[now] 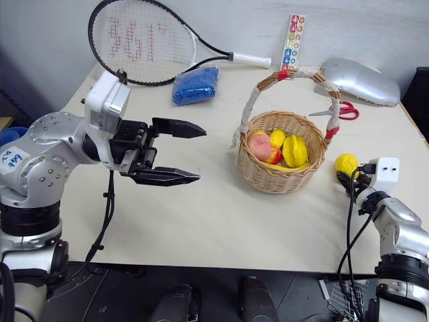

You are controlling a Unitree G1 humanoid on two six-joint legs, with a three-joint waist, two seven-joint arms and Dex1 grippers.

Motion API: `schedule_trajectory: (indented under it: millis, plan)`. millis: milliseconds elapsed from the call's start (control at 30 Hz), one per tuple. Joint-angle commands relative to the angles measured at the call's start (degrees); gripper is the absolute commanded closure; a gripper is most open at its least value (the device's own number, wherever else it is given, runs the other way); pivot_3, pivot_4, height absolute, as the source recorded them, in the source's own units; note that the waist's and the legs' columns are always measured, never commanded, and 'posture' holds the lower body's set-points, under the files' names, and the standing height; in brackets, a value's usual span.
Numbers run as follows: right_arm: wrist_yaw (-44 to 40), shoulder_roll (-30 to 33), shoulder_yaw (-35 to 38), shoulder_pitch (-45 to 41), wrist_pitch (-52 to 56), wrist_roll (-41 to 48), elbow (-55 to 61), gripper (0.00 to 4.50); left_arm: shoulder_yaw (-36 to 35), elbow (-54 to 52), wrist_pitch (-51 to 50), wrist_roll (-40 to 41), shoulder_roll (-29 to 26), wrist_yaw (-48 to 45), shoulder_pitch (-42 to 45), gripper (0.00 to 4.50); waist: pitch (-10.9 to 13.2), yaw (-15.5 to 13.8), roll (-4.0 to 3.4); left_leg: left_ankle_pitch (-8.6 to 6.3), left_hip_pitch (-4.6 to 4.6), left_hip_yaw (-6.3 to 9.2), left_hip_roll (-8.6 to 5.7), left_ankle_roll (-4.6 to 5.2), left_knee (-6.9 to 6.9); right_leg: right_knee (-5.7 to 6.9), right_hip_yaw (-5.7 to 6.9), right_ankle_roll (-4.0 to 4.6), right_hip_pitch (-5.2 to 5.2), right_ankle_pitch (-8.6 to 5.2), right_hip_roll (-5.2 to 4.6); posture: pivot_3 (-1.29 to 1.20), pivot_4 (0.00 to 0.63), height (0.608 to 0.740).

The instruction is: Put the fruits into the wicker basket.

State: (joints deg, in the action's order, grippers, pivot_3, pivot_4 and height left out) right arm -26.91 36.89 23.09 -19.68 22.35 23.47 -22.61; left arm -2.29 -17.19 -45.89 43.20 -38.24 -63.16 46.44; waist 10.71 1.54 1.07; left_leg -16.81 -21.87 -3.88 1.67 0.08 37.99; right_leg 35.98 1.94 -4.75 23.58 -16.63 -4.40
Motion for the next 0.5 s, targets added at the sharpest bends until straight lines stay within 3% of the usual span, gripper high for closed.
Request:
schedule_trajectory:
  millis: [33, 133, 300, 400, 500]
  plan:
    - [-1.9, 1.5, 2.6, 1.6, -1.0, 1.3, 3.8, 2.44, -1.3, 0.2, 1.3, 0.4, -0.4, 0.9, 1.6, 0.00, 0.0, 0.0, 0.00, 0.00, 0.00, 0.00, -0.01, 0.00, 0.00, 0.00, 0.00, 0.00, 0.00, 0.00, 0.00, 0.00, 0.150, 0.740]
    - [-5.6, 3.1, 6.2, 7.3, 3.2, 6.6, 14.9, 2.44, -1.7, 0.2, 1.1, 0.6, -0.9, 1.4, 1.2, 0.00, 0.0, -0.4, -0.04, -0.01, -0.02, 0.03, 0.00, 0.00, -0.07, -0.02, 0.01, -0.01, 0.02, 0.00, -0.04, 0.00, 0.150, 0.740]
    - [-14.1, 7.1, 14.3, 20.1, 18.1, 25.4, 39.1, 2.44, -2.9, -0.3, 1.0, 0.9, -2.6, 1.9, -1.1, 0.00, 0.1, -1.3, -0.13, -0.07, -0.11, 0.02, 0.04, 0.08, -0.09, -0.06, 0.00, -0.03, 0.11, 0.01, -0.05, 0.00, 0.150, 0.740]
    - [-12.0, 6.9, 14.2, 23.1, 23.3, 34.9, 49.8, 2.44, -2.9, -0.5, 1.4, 0.7, -2.8, 2.0, -1.5, 0.00, 0.1, -1.2, -0.07, -0.26, 0.05, 0.06, 0.12, 0.16, -0.07, -0.07, 0.01, -0.03, -0.06, 0.01, -0.06, 0.00, 0.150, 0.740]
    - [-3.4, 4.0, 9.2, 17.7, 23.9, 36.5, 54.2, 2.44, -2.6, -0.5, 1.7, 0.5, -2.7, 2.4, -1.4, 0.00, 0.1, -1.2, -0.06, -0.31, 0.21, 0.02, 0.12, 0.14, -0.07, -0.04, -0.05, -0.01, -0.15, 0.01, -0.07, 0.00, 0.150, 0.740]
